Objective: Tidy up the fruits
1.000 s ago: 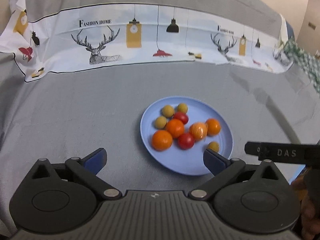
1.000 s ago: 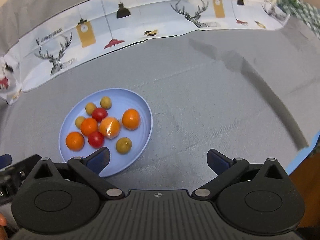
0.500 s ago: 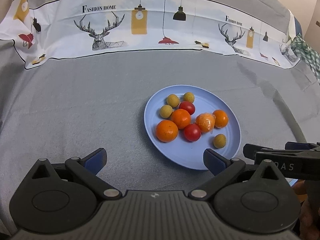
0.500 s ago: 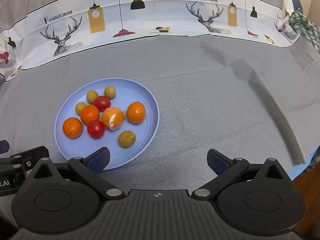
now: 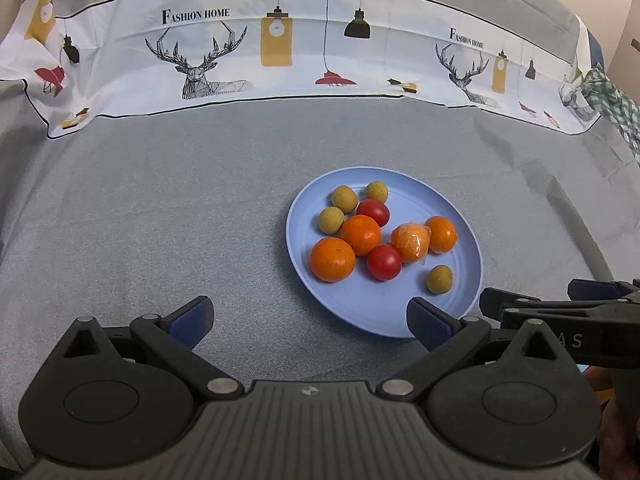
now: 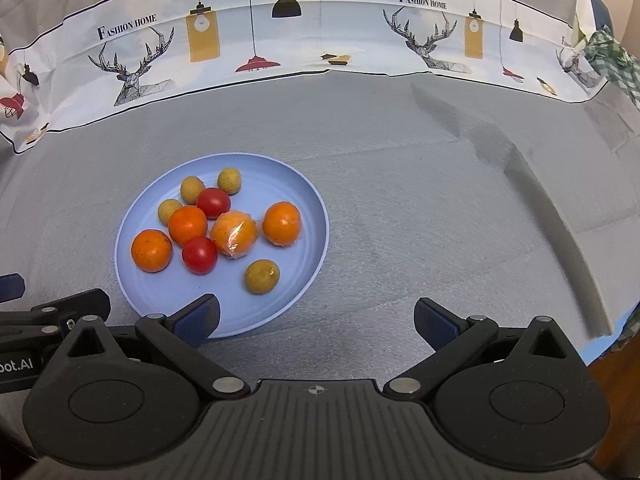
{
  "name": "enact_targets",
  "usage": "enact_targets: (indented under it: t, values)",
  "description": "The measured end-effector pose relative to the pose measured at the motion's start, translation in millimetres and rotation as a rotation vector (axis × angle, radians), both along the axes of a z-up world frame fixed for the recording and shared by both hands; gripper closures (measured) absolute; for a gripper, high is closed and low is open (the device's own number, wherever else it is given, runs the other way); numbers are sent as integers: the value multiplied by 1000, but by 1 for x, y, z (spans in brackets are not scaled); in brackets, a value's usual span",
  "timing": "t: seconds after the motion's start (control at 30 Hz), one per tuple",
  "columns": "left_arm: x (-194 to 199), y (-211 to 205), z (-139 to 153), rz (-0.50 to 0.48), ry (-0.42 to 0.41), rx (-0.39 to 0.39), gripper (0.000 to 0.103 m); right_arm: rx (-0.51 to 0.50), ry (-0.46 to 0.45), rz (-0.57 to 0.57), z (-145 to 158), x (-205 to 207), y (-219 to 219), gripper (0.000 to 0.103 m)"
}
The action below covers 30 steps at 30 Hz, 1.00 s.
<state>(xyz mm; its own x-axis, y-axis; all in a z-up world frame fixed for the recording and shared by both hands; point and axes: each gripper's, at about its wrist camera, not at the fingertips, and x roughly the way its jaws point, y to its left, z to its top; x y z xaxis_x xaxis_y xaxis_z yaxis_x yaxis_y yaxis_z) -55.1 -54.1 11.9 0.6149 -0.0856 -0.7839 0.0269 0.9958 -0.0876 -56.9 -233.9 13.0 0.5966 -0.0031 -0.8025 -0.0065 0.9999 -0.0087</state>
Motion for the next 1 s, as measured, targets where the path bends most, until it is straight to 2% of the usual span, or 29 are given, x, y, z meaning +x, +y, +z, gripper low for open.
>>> enact_targets:
  t: [1.0]
  values:
    - [0, -3, -1, -5, 0, 3, 0, 0, -3, 2, -1, 0, 2, 1]
